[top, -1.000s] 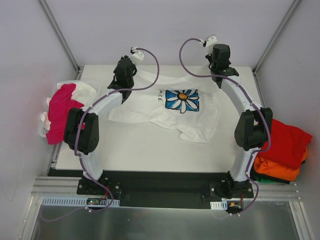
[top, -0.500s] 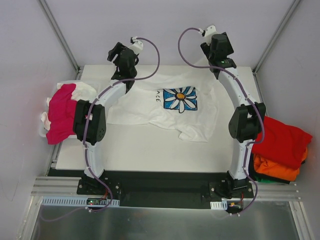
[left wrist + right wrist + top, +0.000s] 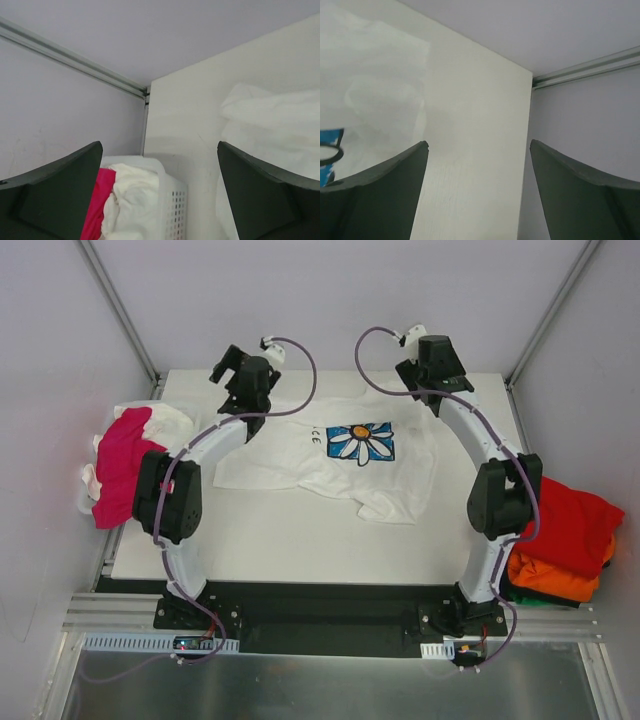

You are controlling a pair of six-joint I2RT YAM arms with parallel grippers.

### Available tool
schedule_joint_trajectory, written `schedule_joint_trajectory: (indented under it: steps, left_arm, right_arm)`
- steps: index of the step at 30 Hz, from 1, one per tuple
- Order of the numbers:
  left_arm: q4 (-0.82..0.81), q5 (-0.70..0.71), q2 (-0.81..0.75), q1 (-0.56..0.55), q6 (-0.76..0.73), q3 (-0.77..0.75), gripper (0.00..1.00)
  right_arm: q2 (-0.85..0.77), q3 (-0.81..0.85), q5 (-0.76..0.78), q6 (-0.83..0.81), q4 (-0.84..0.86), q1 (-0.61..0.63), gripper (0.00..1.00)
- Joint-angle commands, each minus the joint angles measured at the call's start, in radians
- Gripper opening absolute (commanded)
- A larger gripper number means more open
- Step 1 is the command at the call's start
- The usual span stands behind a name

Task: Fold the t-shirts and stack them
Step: Flatten out the tshirt

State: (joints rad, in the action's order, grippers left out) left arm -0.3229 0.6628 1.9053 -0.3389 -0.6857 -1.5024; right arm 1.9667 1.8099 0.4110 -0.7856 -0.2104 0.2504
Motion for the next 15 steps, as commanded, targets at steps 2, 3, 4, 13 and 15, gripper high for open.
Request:
schedule_joint_trajectory:
  steps: [2,3,4,13,15]
  left_arm:
    - [0.077,-0.086,-0.225,-0.087,0.046,0.258,0.99]
    - [0.081,-0.086,-0.241,-0.107,0.040,0.289,0.99]
    - [0.082,-0.089,-0.273,-0.114,0.035,0.319,0.99]
    - [0.174,-0.149,-0.388,-0.163,0.018,0.521,0.99]
    - [0.179,-0.158,-0.402,-0.163,0.006,0.554,0.99]
  right_arm:
    - [-0.224,-0.191,-0.057,0.031,-0.124,0.081,0.87]
    - [-0.245,-0.204,-0.063,0.039,-0.157,0.099,0.86]
    - [-0.253,-0.230,-0.083,0.045,-0.226,0.105,0.85]
    - [-0.347,-0.434,-0.164,0.046,-0.489,0.208,0.79]
    - [-0.402,-0.519,-0.182,0.040,-0.497,0.223,0.78]
